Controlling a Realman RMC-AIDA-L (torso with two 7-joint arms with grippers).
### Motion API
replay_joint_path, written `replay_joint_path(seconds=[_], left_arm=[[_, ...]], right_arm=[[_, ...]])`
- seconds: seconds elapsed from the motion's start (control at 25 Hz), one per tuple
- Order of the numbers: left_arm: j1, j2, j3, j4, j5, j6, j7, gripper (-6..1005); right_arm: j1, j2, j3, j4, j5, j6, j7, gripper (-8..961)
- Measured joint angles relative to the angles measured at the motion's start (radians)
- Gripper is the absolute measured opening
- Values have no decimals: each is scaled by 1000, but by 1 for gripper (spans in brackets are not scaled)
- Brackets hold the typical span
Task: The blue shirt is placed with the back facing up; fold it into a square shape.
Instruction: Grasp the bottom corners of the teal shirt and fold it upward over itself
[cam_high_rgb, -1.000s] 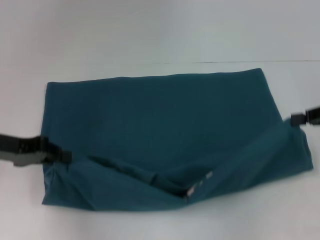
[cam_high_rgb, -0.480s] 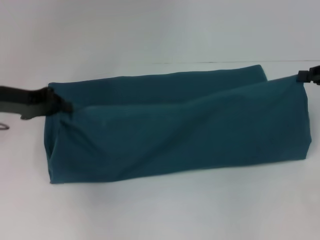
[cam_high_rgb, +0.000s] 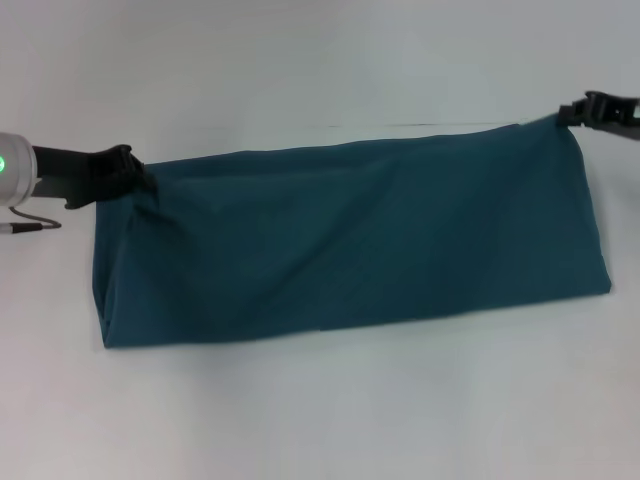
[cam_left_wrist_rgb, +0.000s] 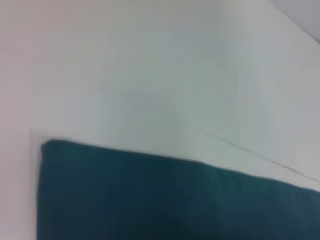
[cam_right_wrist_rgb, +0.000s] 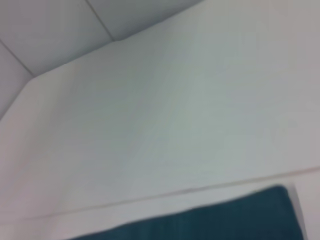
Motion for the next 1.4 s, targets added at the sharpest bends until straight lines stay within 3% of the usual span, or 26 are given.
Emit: replay_joint_path(seconds=[0.52, 0.92, 1.4], left_arm=[[-20, -3, 47, -20, 1, -171, -58, 49], [-32, -13, 62, -46, -3, -250, -72, 48], [-31, -27, 63, -59, -4, -305, -63, 60]], right_arm=[[138, 15, -194, 192, -5, 400, -9, 104], [175, 33, -215, 214, -55, 454, -2, 115], [179, 37, -216, 216, -55, 468, -2, 127]])
